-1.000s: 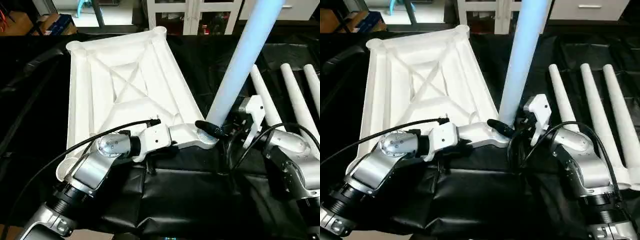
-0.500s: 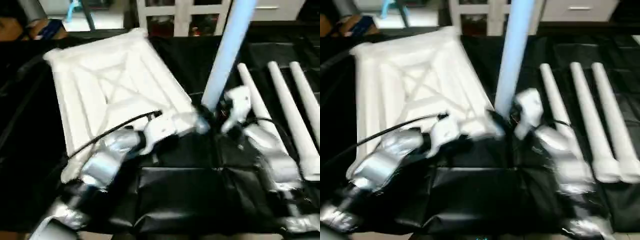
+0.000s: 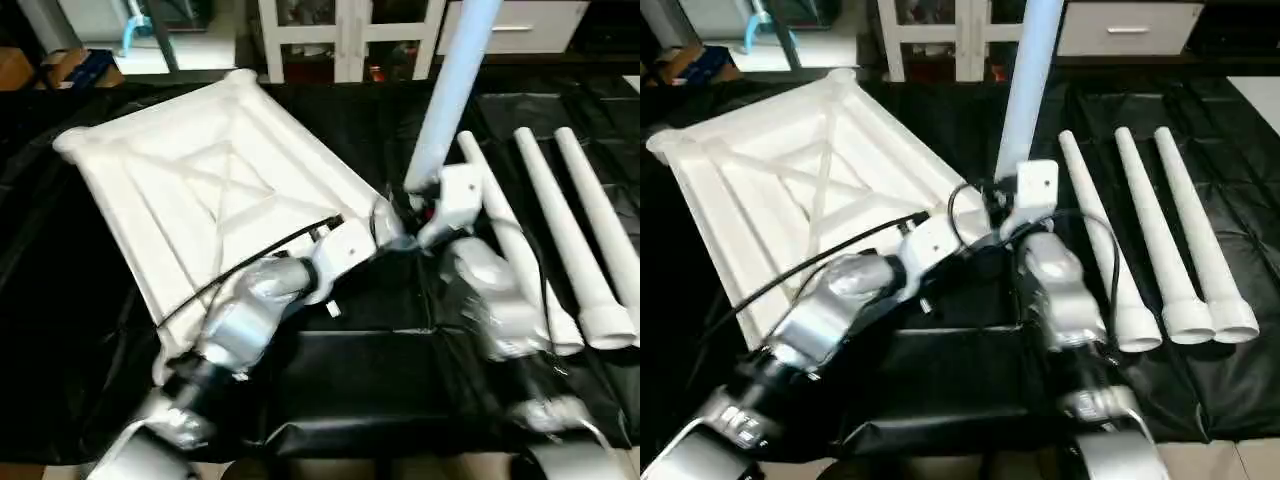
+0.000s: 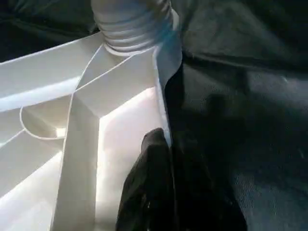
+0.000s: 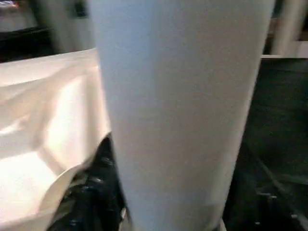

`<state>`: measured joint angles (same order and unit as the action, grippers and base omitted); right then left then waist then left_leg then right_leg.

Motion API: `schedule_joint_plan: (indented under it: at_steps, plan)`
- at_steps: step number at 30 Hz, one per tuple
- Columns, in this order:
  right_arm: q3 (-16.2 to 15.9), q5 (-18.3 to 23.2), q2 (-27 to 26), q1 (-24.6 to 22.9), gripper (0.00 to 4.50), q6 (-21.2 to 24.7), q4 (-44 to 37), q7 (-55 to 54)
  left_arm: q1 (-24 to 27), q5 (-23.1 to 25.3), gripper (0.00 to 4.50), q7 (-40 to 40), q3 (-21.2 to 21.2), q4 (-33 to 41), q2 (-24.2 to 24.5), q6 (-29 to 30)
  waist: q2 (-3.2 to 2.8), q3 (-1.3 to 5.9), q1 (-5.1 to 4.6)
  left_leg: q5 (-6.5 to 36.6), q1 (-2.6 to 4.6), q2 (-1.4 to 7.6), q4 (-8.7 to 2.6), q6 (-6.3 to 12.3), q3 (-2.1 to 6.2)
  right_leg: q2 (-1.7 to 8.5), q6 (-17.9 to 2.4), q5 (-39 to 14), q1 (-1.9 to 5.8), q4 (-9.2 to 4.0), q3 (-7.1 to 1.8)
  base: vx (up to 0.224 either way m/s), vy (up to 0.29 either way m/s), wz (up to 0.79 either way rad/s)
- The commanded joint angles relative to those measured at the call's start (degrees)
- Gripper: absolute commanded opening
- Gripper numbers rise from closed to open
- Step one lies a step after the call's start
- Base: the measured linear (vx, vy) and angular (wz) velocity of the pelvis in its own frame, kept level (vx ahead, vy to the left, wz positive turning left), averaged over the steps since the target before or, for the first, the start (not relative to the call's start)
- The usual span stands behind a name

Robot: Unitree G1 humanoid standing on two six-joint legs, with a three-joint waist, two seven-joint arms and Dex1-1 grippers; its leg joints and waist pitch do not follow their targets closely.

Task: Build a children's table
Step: Rotate leg to tighten

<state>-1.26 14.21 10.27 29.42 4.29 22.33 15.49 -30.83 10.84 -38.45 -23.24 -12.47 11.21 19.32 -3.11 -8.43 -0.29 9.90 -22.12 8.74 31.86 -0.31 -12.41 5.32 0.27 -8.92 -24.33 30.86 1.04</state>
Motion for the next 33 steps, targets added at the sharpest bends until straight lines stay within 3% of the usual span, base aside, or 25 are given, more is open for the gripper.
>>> schedule_joint_plan:
  at_steps: [1,3,6,9,11,12,13,14,16,19,22,27,33]
  plan:
    - [2.46,3.6,5.44,-2.51,2.7,1.86,-3.43,6.18,4.6,-2.78,0.0,-9.16,-2.06,1.27,4.59,-5.48,0.63,2.73,0.54,22.44,1.28,3.71,-4.79,1.95,2.49,2.66,-9.14,-19.75,1.53,-3.59,-1.44,0.0,0.0,0.0]
    - [2.68,6.97,10.75,-5.08,2.92,3.57,-8.58,14.38,6.23,-4.14,0.0,-12.07,-0.59,2.63,8.06,-5.97,0.42,2.92,1.14,19.87,1.6,4.02,-4.61,2.98,2.19,2.65,-10.59,-16.46,1.51,-3.15,-1.62,0.0,0.0,0.0]
    - [2.28,7.99,17.31,-8.03,3.15,5.21,-12.98,23.07,7.53,-5.53,0.0,-14.06,0.99,3.6,10.92,-6.57,0.31,3.23,1.75,14.59,1.97,4.24,-4.08,5.02,1.59,2.35,-13.31,-9.17,1.74,-2.31,-1.69,0.046,0.001,0.06]
    - [3.7,6.06,20.25,-9.25,3.38,3.62,-12.67,25.31,8.13,-6.34,0.0,-15.03,1.54,4.09,12.5,-7.01,-0.01,3.83,2.3,5.81,1.52,4.06,-3.15,8.75,1.32,2.61,-15.6,-0.47,2.11,-0.95,-1.7,0.072,0.003,0.04]
    - [5.11,7.44,21.25,-9.84,3.38,3.96,-12.59,26.93,8.37,-6.68,0.0,-15.76,1.72,4.0,13.18,-7.57,0.07,4.27,2.46,1.25,1.33,3.92,-2.57,10.94,1.31,2.43,-16.71,5.28,2.23,-0.22,-1.6,0.031,-0.002,0.0]
    - [5.42,7.83,21.51,-9.97,3.38,3.89,-12.51,27.3,8.37,-6.75,0.0,-15.84,1.7,3.86,13.31,-7.79,0.07,4.14,2.55,0.02,1.0,3.87,-2.33,12.41,1.28,2.5,-17.02,6.64,2.13,-0.07,-1.56,0.0,0.0,0.0]
    - [5.58,8.26,21.91,-10.14,3.38,3.93,-12.6,27.5,8.38,-6.93,0.0,-16.04,1.65,3.83,13.48,-8.04,0.17,4.08,2.58,0.2,0.92,3.84,-2.26,12.7,1.24,2.53,-17.03,6.24,2.12,-0.11,-1.56,0.0,0.0,0.0]
    - [5.67,8.32,22.1,-10.18,3.38,3.81,-12.59,27.29,8.37,-7.04,0.0,-16.14,1.59,3.86,13.54,-8.15,0.18,3.82,2.69,1.92,0.84,3.96,-2.31,12.57,1.26,2.66,-16.89,3.43,2.0,-0.34,-1.6,0.0,0.0,0.0]
    - [5.92,8.89,22.08,-10.12,3.24,4.16,-12.49,26.89,8.37,-7.18,0.0,-16.22,1.52,4.1,13.48,-8.05,-0.01,3.44,2.81,6.34,0.97,4.15,-2.76,10.59,1.42,2.75,-16.0,-5.07,1.94,-1.04,-1.46,0.0,0.0,0.0]
    - [5.83,10.16,21.79,-10.11,3.08,5.25,-12.48,27.55,8.42,-7.49,0.0,-16.53,1.32,4.58,13.28,-7.81,-0.02,3.23,2.61,9.77,1.17,4.22,-3.15,8.28,1.55,2.64,-14.93,-10.3,1.81,-1.53,-1.48,0.0,0.0,0.0]
    - [5.05,11.01,21.29,-10.4,2.84,6.2,-13.19,28.64,8.45,-7.87,0.0,-16.72,1.03,4.68,13.39,-7.98,-0.09,3.27,2.36,10.01,1.13,4.16,-3.2,7.11,1.63,2.57,-14.41,-9.79,1.78,-1.48,-1.52,0.0,0.0,0.0]
    - [4.9,11.31,21.23,-10.47,2.47,6.57,-13.34,28.6,8.42,-7.95,0.0,-16.81,0.99,4.56,13.48,-8.2,-0.04,3.49,2.41,7.01,0.99,4.04,-2.9,8.5,1.54,2.58,-15.4,-5.22,1.96,-1.0,-1.5,0.0,0.0,0.0]
    - [4.68,8.41,18.48,-9.6,2.11,8.77,-11.64,19.97,8.52,-7.27,0.0,-15.91,0.71,4.63,13.29,-7.62,-0.02,3.45,2.28,7.76,0.97,4.06,-2.94,8.29,1.61,2.62,-15.13,-7.04,1.95,-1.13,-1.48,0.0,0.0,0.0]
